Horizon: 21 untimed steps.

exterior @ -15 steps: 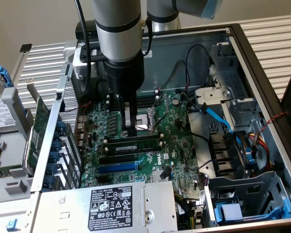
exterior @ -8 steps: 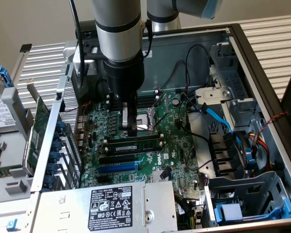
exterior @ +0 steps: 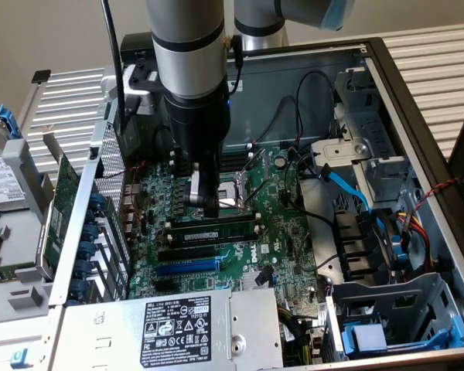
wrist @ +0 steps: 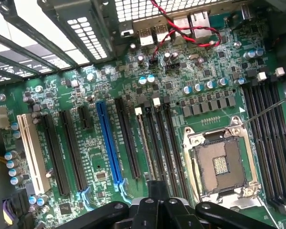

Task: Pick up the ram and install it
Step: 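Press down the ram until it locks into place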

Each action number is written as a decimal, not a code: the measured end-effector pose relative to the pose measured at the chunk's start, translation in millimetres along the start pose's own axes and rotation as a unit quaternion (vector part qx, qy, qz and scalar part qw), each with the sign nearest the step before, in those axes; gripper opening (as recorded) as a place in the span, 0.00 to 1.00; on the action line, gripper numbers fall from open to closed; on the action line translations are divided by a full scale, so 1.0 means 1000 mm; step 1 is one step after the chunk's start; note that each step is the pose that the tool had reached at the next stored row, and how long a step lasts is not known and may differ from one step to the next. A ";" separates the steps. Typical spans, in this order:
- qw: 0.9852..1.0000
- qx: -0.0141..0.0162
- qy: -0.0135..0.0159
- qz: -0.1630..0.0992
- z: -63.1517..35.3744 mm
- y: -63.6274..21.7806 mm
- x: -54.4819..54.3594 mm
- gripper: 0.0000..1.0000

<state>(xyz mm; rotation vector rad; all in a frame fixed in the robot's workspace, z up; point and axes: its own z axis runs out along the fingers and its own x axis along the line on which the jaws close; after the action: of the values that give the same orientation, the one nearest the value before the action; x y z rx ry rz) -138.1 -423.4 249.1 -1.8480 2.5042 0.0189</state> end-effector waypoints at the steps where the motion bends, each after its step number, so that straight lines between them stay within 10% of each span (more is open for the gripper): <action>1: 1.000 0.000 0.000 0.007 0.0000 0.0000 0.000 0.11; 11: 0.997 0.002 0.001 0.080 0.0000 0.0000 0.000 0.11; 21: 0.988 0.005 0.001 0.152 0.0001 0.0000 0.000 0.11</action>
<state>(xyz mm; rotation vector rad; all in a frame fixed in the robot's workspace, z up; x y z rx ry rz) -138.1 -423.4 249.1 -1.4452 2.7545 0.0119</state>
